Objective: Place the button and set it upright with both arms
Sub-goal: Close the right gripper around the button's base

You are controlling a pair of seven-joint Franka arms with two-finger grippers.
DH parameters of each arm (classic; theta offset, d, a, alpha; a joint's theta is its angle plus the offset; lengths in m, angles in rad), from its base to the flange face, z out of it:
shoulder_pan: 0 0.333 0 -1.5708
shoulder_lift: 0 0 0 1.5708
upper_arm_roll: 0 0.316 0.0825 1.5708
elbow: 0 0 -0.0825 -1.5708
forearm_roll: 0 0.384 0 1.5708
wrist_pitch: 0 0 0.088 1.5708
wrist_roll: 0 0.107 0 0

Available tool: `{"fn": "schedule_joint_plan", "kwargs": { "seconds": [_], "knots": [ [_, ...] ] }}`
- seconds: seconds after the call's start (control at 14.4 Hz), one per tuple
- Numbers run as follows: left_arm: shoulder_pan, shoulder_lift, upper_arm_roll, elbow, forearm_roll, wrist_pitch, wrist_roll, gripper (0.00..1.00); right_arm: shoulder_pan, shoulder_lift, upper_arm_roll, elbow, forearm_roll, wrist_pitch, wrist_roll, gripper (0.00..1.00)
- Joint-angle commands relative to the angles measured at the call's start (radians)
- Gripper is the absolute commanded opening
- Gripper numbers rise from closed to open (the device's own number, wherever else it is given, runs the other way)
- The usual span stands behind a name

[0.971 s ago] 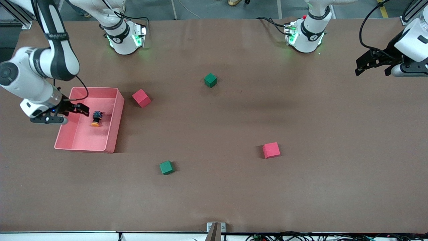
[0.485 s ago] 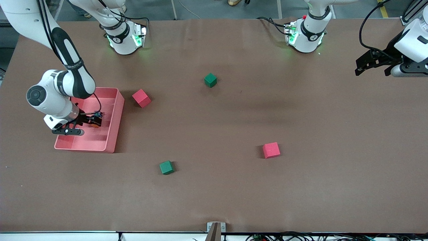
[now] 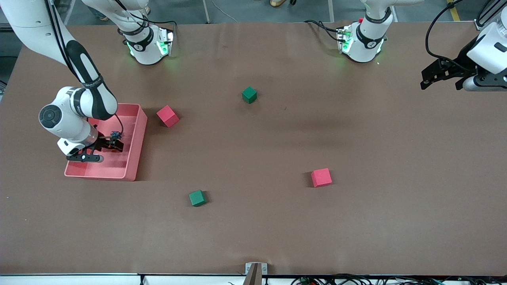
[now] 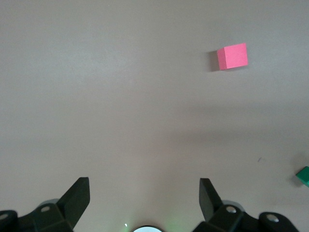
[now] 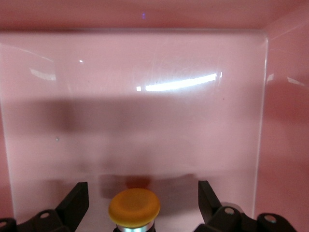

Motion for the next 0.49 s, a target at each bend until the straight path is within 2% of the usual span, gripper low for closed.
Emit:
{"fn": "schedule_joint_plan", "kwargs": {
  "seconds": [0.0, 0.42],
  "knots": [
    [0.0, 0.008, -0.001, 0.017, -0.011, 0.0, -0.013, 1.0, -0.003, 0.0, 0.006, -0.009, 0.021, 0.004, -0.006, 1.0],
    [0.0, 0.01, -0.001, 0.017, -0.009, 0.002, -0.013, 1.0, -0.004, 0.008, 0.006, -0.015, 0.021, 0.002, -0.008, 0.94]
  ]
}}
